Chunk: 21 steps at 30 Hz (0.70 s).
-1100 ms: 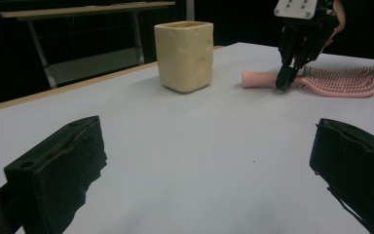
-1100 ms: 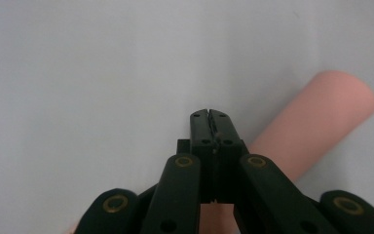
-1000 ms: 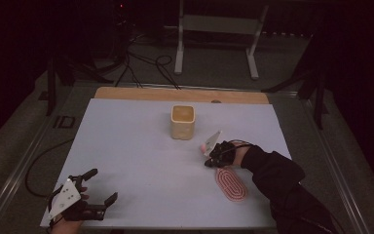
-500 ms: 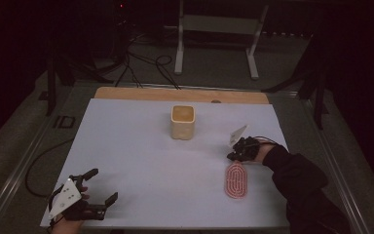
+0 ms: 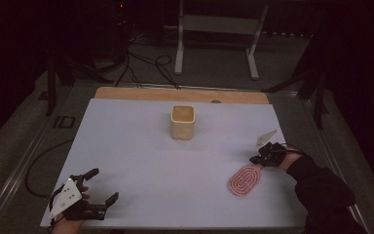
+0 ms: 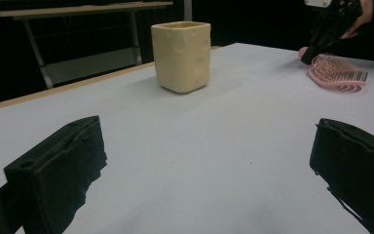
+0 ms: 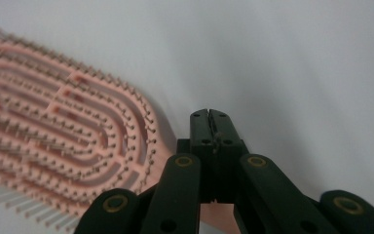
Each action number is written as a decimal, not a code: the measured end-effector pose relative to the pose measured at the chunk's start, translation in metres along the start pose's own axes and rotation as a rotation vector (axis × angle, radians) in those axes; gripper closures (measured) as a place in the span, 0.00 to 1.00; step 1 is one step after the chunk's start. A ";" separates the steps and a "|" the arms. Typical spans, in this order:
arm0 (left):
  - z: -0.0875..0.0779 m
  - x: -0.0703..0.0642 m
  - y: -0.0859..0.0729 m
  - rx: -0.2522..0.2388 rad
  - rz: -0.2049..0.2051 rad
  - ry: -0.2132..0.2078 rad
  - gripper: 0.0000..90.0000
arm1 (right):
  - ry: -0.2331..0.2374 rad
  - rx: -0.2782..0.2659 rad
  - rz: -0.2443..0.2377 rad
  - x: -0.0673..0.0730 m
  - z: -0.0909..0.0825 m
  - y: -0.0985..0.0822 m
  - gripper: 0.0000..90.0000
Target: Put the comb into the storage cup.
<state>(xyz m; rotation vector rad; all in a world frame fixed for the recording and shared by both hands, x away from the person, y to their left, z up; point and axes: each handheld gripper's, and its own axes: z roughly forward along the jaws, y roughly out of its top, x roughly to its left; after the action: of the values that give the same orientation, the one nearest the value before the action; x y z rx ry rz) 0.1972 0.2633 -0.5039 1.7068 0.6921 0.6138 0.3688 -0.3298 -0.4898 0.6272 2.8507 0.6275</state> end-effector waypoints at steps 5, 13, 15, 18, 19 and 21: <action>0.001 0.000 0.000 -0.001 -0.002 -0.002 0.00 | -0.016 -0.007 0.035 0.006 -0.010 -0.019 1.00; 0.001 0.000 0.001 -0.002 -0.003 -0.003 0.00 | -0.037 -0.022 0.083 0.028 -0.024 -0.045 1.00; 0.001 0.000 0.001 -0.002 -0.003 -0.004 0.00 | -0.039 -0.020 0.096 0.031 -0.025 -0.047 1.00; 0.001 0.000 0.001 -0.003 0.000 -0.004 0.00 | -0.050 -0.018 0.120 0.038 -0.028 -0.055 1.00; 0.001 0.000 0.001 -0.003 0.000 -0.004 0.00 | -0.050 -0.018 0.123 0.041 -0.029 -0.058 1.00; 0.001 0.000 0.001 -0.005 -0.001 -0.006 0.00 | -0.053 -0.015 0.137 0.046 -0.032 -0.064 1.00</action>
<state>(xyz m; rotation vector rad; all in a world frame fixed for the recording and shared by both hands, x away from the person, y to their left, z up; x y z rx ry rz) 0.1979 0.2623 -0.5029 1.7026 0.6872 0.6091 0.2960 -0.3744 -0.4916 0.8296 2.7694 0.6417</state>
